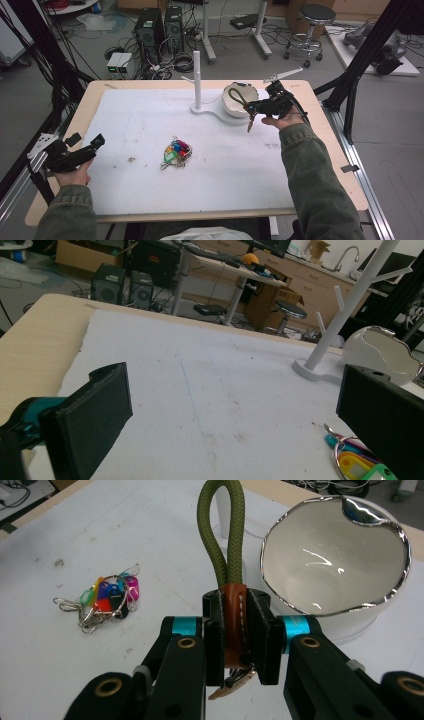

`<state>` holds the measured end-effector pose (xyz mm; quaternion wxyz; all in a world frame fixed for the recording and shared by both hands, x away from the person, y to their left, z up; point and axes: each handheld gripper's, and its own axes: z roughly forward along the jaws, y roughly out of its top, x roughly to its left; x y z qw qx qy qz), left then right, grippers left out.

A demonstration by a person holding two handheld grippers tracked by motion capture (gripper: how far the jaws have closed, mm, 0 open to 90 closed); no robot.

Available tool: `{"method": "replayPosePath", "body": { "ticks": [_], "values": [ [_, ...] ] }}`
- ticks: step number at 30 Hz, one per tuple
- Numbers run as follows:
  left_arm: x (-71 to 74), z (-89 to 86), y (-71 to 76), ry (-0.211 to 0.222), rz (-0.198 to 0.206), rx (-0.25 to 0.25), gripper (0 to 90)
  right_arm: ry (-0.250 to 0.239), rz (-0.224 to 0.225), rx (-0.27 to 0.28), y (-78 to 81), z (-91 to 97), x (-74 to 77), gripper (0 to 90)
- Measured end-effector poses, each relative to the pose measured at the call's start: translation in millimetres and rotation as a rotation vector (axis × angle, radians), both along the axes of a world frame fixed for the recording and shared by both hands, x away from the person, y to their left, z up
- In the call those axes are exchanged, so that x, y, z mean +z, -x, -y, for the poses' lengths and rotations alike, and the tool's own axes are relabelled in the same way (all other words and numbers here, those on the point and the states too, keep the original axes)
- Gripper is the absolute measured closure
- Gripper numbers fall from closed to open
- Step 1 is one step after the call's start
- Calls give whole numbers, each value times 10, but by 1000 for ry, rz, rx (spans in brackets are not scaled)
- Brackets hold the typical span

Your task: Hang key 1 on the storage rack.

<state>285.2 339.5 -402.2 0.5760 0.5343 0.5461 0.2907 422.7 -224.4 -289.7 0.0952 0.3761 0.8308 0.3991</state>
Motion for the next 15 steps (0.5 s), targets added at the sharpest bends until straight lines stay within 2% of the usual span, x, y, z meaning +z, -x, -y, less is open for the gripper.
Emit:
{"method": "replayPosePath", "body": {
  "ticks": [10, 15],
  "values": [
    [0, 0, -4, 3, 1, -2, 17, -14, 7, 9, -99, -180, 111, 784],
    [-4, -8, -3, 26, 10, -7, 17, -26, 12, 12, -163, -237, 177, 784]
  ]
}}
